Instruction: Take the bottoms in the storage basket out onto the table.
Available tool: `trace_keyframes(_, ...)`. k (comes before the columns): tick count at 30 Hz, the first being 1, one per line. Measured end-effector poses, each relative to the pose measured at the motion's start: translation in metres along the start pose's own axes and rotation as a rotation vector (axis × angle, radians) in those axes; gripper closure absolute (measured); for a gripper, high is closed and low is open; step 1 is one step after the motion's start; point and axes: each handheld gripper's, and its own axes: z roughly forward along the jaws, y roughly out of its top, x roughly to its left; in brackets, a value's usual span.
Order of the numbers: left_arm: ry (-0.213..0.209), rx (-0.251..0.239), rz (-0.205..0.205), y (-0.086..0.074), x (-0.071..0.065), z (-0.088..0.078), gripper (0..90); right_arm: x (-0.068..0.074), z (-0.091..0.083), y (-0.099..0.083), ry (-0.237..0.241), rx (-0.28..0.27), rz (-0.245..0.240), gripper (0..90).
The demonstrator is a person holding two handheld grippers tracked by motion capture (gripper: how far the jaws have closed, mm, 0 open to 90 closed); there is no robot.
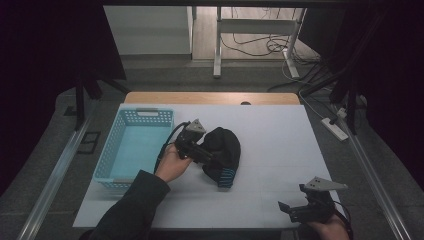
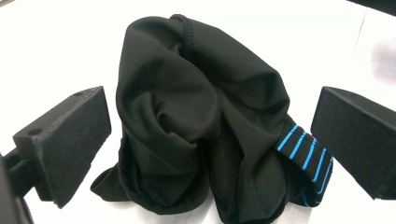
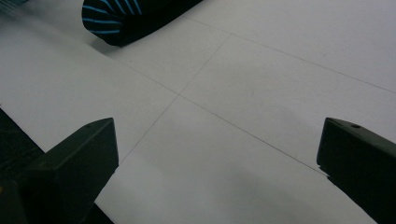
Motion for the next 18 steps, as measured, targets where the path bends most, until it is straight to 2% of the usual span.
trace_keyframes(10,-0.006,-0.016,-0.002,-0.002,0.002,-0.009,0.0,0.001,0.0,0.0,0.0,0.001,-0.002,0.0)
trace_keyframes(18,-0.027,-0.02,0.002,-0.005,0.005,-0.013,0.0,0.001,0.0,0.0,0.0,0.001,-0.007,0.0)
